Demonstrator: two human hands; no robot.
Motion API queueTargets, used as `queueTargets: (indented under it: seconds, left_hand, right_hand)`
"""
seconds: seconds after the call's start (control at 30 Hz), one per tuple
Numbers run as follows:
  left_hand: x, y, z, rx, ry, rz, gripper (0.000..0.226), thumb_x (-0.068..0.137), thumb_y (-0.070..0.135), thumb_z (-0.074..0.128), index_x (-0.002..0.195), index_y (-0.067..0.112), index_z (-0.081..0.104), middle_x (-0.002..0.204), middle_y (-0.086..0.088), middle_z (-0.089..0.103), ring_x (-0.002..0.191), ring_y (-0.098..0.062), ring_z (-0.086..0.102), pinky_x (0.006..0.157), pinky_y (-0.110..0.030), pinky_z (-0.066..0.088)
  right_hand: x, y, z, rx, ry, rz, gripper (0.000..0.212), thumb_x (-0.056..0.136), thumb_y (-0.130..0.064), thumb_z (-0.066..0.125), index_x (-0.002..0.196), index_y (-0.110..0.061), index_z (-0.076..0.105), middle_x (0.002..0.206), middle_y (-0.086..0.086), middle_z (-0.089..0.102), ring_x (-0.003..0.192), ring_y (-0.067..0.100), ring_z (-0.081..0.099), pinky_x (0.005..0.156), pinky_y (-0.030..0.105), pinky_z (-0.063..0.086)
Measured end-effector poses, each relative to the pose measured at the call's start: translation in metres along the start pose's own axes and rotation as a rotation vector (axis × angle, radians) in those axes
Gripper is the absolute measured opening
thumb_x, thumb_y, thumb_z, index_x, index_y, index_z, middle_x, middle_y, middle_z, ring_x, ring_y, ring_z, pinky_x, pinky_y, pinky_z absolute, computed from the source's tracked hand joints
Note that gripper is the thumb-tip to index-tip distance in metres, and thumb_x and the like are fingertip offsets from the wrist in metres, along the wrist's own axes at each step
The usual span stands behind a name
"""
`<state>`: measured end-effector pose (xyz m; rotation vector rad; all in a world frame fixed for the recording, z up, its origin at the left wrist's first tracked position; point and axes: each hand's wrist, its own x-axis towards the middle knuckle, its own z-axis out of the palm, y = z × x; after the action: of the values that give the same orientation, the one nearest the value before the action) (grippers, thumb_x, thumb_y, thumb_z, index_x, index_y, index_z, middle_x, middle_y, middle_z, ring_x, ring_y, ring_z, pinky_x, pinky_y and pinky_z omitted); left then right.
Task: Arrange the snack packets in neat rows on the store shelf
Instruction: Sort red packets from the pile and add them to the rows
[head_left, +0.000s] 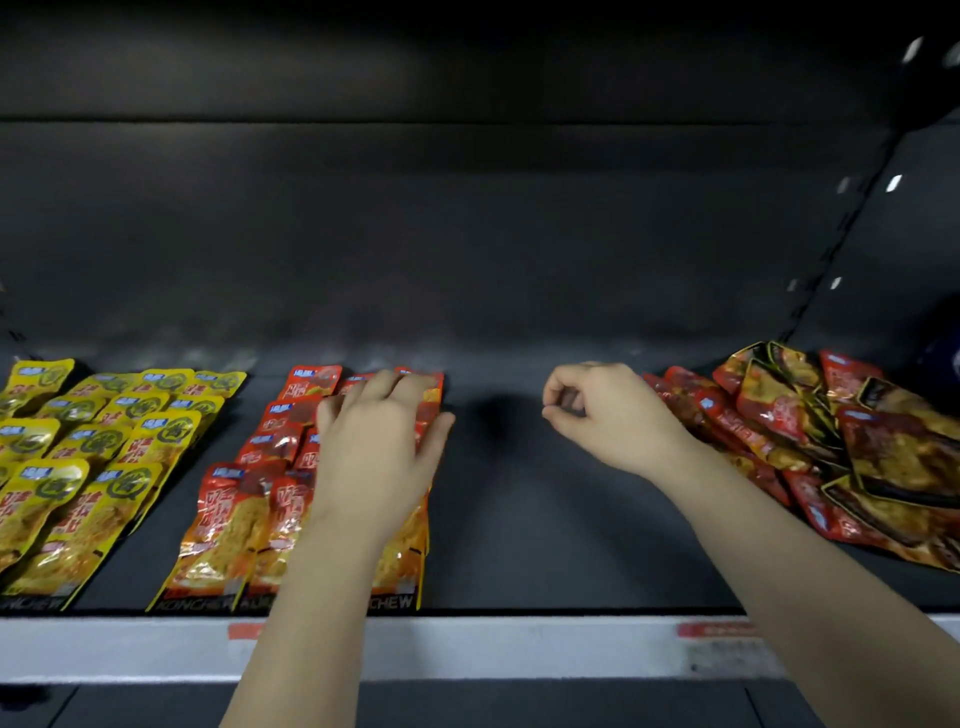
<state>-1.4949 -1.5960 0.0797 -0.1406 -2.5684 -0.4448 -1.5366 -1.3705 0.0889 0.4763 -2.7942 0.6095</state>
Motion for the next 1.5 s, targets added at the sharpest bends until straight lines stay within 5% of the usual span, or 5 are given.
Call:
queueTargets:
  seconds: [0.4, 0.97, 1.17, 1.33, 1.5]
  left_hand:
    - [0.066, 0.125, 0.048, 0.007, -0.279, 0.253, 0.035, 0.092, 0.04, 0.053, 0.125, 0.028, 0.055, 0.121, 0.002, 0.056, 0.113, -0.023, 0.055, 0.095, -0.037, 0.033]
    - [0.09, 0.169, 0.108, -0.21, -0.589, -0.012, 0.029, 0.089, 0.039, 0.061, 0.111, 0.02, 0.057, 0.115, -0.002, 0.063, 0.108, -0.022, 0.057, 0.088, -0.032, 0.046]
    - [0.08, 0.177, 0.121, -0.716, -0.368, -0.148, 0.027, 0.075, 0.014, 0.076, 0.091, 0.025, 0.057, 0.082, 0.004, 0.062, 0.073, -0.01, 0.058, 0.065, -0.018, 0.044]
    - [0.087, 0.173, 0.11, -1.034, -0.146, -0.102, 0.034, 0.069, 0.016, 0.07, 0.091, 0.039, 0.058, 0.091, 0.0, 0.066, 0.079, -0.024, 0.065, 0.072, -0.047, 0.057]
    - [0.087, 0.174, 0.096, -1.211, 0.015, 0.012, 0.028, 0.078, 0.02, 0.07, 0.098, 0.037, 0.059, 0.095, -0.009, 0.066, 0.086, -0.03, 0.067, 0.071, -0.044, 0.057]
  right_hand:
    - [0.004, 0.096, -0.047, -0.178, 0.102, 0.191, 0.012, 0.082, -0.016, 0.058, 0.082, -0.022, 0.068, 0.084, -0.002, 0.069, 0.085, 0.024, 0.065, 0.074, 0.033, 0.053]
    - [-0.012, 0.134, -0.051, 0.173, 0.183, 0.12, 0.016, 0.085, -0.012, 0.067, 0.093, -0.024, 0.072, 0.09, -0.007, 0.067, 0.081, 0.006, 0.062, 0.08, 0.023, 0.05]
    - [-0.012, 0.132, -0.049, 0.187, 0.196, 0.096, 0.025, 0.088, -0.007, 0.06, 0.107, -0.02, 0.07, 0.1, -0.002, 0.064, 0.089, 0.01, 0.062, 0.088, 0.028, 0.051]
    - [-0.012, 0.131, -0.054, 0.326, 0.181, 0.168, 0.045, 0.094, -0.025, 0.062, 0.137, -0.018, 0.052, 0.12, -0.002, 0.065, 0.109, 0.012, 0.061, 0.1, 0.03, 0.047]
    - [-0.012, 0.129, -0.054, 0.509, 0.129, 0.151, 0.031, 0.084, -0.03, 0.071, 0.112, -0.023, 0.061, 0.102, -0.008, 0.072, 0.096, 0.009, 0.068, 0.091, 0.042, 0.053]
